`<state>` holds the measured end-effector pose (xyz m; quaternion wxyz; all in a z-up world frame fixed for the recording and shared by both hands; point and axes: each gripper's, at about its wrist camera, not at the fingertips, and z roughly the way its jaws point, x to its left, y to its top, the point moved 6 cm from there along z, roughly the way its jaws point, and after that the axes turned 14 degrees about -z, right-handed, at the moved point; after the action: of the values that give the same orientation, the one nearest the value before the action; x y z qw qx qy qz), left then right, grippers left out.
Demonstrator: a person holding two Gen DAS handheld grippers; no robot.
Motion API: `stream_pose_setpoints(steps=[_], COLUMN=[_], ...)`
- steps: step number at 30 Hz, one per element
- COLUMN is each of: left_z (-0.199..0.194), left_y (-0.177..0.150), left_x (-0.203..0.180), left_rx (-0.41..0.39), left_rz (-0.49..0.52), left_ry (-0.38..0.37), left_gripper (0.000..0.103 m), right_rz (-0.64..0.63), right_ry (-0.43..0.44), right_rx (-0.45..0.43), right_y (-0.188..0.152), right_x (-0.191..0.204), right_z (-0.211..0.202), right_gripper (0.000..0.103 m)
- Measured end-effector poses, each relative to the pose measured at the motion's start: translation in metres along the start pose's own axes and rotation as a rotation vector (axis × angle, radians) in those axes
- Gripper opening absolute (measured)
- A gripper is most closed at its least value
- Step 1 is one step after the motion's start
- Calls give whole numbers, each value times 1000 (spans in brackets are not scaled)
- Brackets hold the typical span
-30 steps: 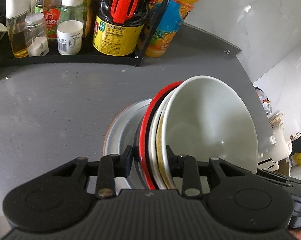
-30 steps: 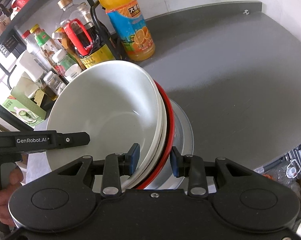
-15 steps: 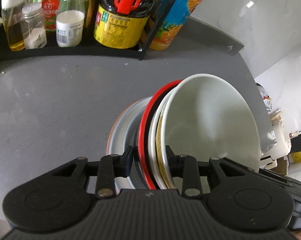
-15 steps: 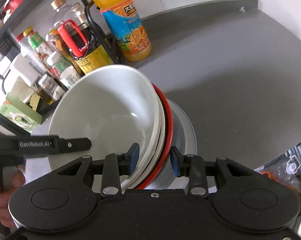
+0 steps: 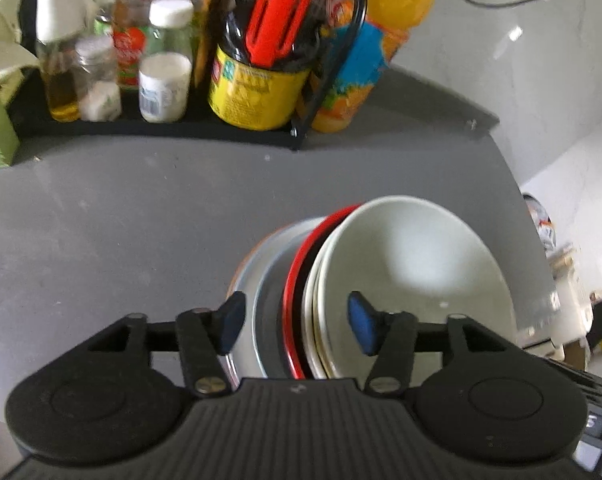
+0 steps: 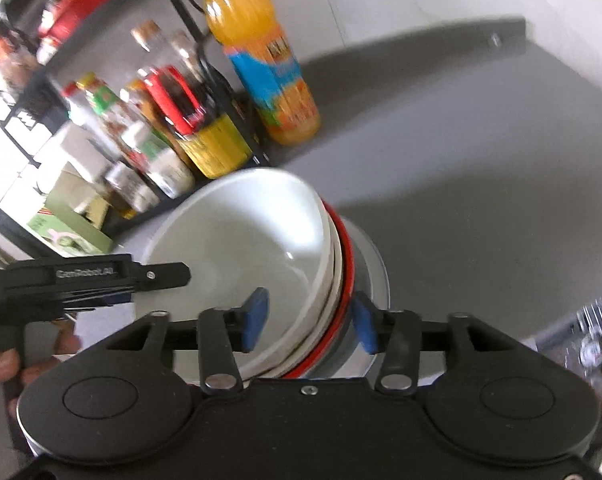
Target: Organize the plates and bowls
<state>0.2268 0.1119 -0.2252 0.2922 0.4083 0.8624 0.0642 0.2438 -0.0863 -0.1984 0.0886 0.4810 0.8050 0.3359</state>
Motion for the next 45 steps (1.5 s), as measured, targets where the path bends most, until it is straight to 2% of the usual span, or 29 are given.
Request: stream_pose_setpoints(steps=[1,4,6,7,9,11,16,19,23,25,32,35,45], left_z=[-2,-14,-25,-31,-46,-62,-96,-115,-136,-143,-168,-178,-216], left_y=[0,-3,-7,-11,-20,-31,-60,-79,-100,-108,-124,-131,-139], left_x=[0,3,3,2,-2,-9,-25,-30,-35,-38,-39,-34,2], left_rx=[-14,-53,-75,-90,-127,-162,-215,-222,-236,-239,-260,-261,-271], left_rz=[-3,-28,-43,-50,-58,-52,-41,-61,-38,-23,3,31,102], left_ry=[8,65,77,84,102,100,93,75,67,72,51,53,19], left_gripper=[65,66,67,69,75,79,88,90,91,91,92,95,102], right_rz=[-12,-22,-11,-8,-5,-11,-32,-37,-38,-34,-58,-72,-44], right_ry=[4,13,33,40,46,45,36,25,9,-8,-60,-84,-128], right_rx=[-14,-37,-55,-63,-73,-91,-112,-136,-171,-181,-200,-202,-228], right_y=[2,5,5,3,-2,-10,-25,-31,-35,-38,-47,-51,-72], right_x=[-1,-6,-9,-10,-11,-13,-24,-30,-30,-29,-18,-10,44], right_z=[-3,-11,-21,-27,-41,-56,-88,-106,-130,-140,-163,-169,-188], right_gripper=[55,55,55,57,69,75,83,86,100,103,103,103,103])
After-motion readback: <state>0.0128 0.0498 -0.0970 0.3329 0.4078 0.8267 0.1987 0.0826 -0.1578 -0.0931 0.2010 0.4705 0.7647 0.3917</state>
